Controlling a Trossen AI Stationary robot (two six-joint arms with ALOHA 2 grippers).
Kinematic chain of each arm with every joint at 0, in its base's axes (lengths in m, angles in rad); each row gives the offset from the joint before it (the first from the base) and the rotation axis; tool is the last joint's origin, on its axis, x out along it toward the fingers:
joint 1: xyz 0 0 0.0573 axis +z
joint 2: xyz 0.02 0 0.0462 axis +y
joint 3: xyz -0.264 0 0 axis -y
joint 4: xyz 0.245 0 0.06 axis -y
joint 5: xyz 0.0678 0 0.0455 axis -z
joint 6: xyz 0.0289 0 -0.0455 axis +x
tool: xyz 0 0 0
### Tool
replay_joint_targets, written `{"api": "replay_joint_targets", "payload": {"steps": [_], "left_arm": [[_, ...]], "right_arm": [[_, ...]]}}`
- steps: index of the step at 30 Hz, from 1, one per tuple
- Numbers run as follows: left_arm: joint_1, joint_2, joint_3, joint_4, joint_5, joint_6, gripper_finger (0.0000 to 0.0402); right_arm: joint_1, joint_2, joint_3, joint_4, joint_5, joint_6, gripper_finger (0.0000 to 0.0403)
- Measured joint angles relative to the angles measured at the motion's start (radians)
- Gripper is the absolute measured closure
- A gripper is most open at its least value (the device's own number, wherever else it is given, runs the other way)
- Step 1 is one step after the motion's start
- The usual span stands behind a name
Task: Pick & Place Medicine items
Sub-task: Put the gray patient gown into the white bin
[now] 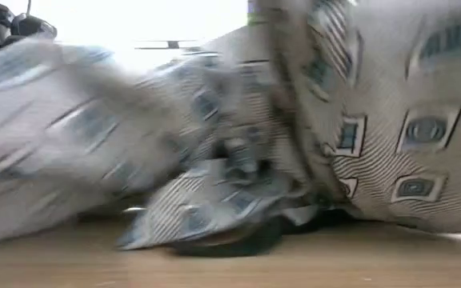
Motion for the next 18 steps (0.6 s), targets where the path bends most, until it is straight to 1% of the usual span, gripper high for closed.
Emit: {"api": "replay_joint_targets", "payload": {"steps": [5,12,15,18], "left_arm": [[0.0,0.0,0.0,0.0,0.0,0.0,0.0081],[0.0,0.0,0.0,0.0,0.0,0.0,0.0081],[0.0,0.0,0.0,0.0,0.0,0.0,0.0081],[0.0,0.0,0.0,0.0,0.0,0.0,0.0081]], "right_arm": [[0.034,-0.002,0.078,0.008,0.18,-0.089,0.0359],[0.055,-0.045,0.072,0.05,0.39,-0.198,0.036],[0.055,-0.053,0.072,0.068,0.463,-0.256,0.036],[0.056,-0.058,0.072,0.069,0.578,-0.329,0.036]]}}
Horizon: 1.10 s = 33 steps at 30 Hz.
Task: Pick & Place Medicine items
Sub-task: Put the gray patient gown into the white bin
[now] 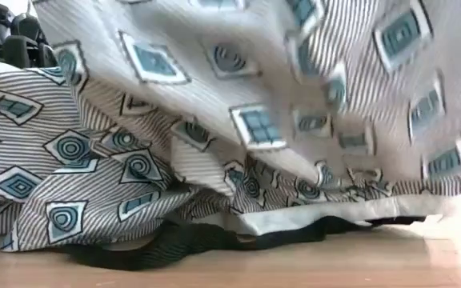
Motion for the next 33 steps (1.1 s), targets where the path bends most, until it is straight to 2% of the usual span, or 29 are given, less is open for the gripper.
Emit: {"api": "replay_joint_targets", "payload": {"steps": [8,20,33], "left_arm": [[0.0,0.0,0.0,0.0,0.0,0.0,0.0081],[0.0,0.0,0.0,0.0,0.0,0.0,0.0081],[0.0,0.0,0.0,0.0,0.0,0.0,0.0081]], "right_arm": [[-0.002,-0.014,0.0,0.017,0.357,-0.156,0.036],[-0.013,-0.122,0.0,0.014,0.37,-0.191,0.036],[-0.089,-0.333,0.0,0.015,0.371,-0.157,0.036]]}}
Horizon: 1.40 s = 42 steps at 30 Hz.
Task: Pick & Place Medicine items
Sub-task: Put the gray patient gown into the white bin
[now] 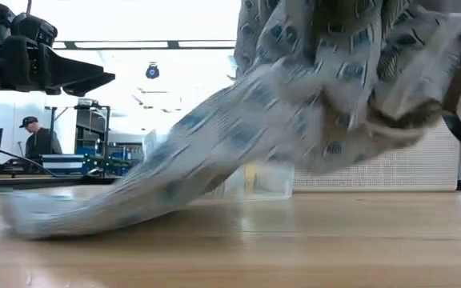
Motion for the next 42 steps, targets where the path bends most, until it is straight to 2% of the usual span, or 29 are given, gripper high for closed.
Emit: {"api": "replay_joint_targets", "payload": {"steps": [4,8,13,21,33,39,42], "left_arm": [[0.0,0.0,0.0,0.0,0.0,0.0,0.0081],[0.0,0.0,0.0,0.0,0.0,0.0,0.0081],[0.0,0.0,0.0,0.0,0.0,0.0,0.0081],[0.0,0.0,0.0,0.0,0.0,0.0,0.0081],[0.0,0.0,0.0,0.0,0.0,0.0,0.0081],[0.0,0.0,0.0,0.0,0.0,0.0,0.0081],[0.0,0.0,0.0,0.0,0.0,0.0,0.0081]], "right_arm": [[-0.048,-0.057,0.0,0.002,-0.004,0.048,0.036],[-0.091,-0.1,0.0,0.004,-0.088,0.101,0.0359],[-0.12,-0.123,0.0,-0.001,-0.104,0.108,0.034],[-0.141,-0.125,-0.002,-0.064,-0.106,0.098,0.035],[-0.142,-0.093,-0.004,-0.044,-0.115,0.159,0.0348],[-0.203,-0.085,-0.004,-0.043,-0.12,0.168,0.0347],[-0.29,-0.079,-0.005,-0.043,-0.228,0.227,0.0347]]}}
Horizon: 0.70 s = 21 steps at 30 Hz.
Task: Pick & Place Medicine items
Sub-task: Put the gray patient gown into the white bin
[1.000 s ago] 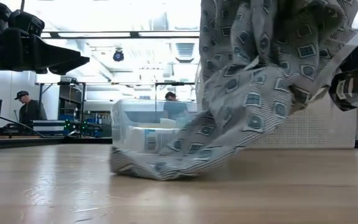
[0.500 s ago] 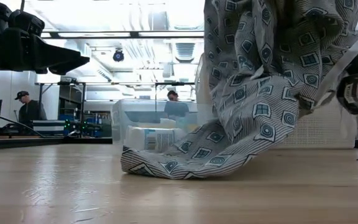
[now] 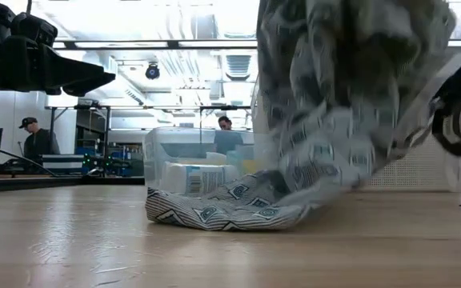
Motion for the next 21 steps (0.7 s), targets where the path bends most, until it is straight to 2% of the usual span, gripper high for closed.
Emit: {"api": "replay_joint_targets", "payload": {"steps": [4,14,21], "left_arm": [[0.0,0.0,0.0,0.0,0.0,0.0,0.0081],[0.0,0.0,0.0,0.0,0.0,0.0,0.0081],[0.0,0.0,0.0,0.0,0.0,0.0,0.0081]], "right_arm": [[-0.14,0.016,-0.017,-0.036,-0.147,0.095,0.0347],[-0.446,0.012,-0.081,-0.112,-0.191,0.163,0.0347],[-0.668,-0.001,-0.142,-0.148,-0.346,0.235,0.0347]]}}
